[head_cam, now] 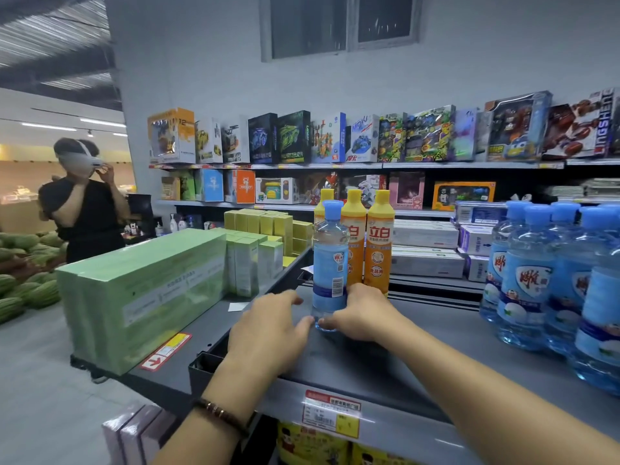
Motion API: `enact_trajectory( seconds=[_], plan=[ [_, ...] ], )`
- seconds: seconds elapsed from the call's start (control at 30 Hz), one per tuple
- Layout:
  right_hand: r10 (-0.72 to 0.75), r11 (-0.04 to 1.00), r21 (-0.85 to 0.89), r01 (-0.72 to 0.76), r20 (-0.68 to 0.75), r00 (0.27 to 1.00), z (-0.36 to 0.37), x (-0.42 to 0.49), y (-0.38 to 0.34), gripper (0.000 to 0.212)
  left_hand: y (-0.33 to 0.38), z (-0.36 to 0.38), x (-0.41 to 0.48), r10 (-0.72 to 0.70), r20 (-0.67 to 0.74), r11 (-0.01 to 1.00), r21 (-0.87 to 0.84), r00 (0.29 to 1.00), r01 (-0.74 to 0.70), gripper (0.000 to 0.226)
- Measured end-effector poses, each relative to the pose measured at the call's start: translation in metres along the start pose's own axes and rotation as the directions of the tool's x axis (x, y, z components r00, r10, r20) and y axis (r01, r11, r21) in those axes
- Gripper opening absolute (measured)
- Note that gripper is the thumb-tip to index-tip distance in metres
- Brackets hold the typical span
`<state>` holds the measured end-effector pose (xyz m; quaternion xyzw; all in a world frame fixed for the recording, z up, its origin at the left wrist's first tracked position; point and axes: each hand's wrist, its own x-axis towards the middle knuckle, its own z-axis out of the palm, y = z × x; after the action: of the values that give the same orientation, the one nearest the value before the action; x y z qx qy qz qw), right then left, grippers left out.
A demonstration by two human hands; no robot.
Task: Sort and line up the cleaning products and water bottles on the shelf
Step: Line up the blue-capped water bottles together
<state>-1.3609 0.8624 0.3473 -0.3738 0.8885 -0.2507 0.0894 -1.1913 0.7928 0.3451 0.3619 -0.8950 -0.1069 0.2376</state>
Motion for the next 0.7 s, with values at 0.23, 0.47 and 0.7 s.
enact_trajectory(
  seconds=[0.23,0.47,0.7],
  plan=[
    [-0.053,0.998,0.035,0.053,-0.02,0.998,-0.016,-0.039,0.032,0.067,0.045,0.002,0.011,0.035,-0.134,0.961,-0.267,0.99,-0.07,0.072],
    [-0.081,0.996,0.028,0.082,-0.041,0.996,-0.029,-0.069,0.053,0.049,0.075,0.015,0.012,0.049,-0.146,0.923,-0.371,0.988,-0.101,0.072],
    [-0.104,0.99,0.102,0.103,0.011,0.994,-0.041,-0.075,0.069,0.028,0.08,0.01,0.017,0.058,-0.013,0.842,-0.537,0.998,-0.056,0.043]
  ],
)
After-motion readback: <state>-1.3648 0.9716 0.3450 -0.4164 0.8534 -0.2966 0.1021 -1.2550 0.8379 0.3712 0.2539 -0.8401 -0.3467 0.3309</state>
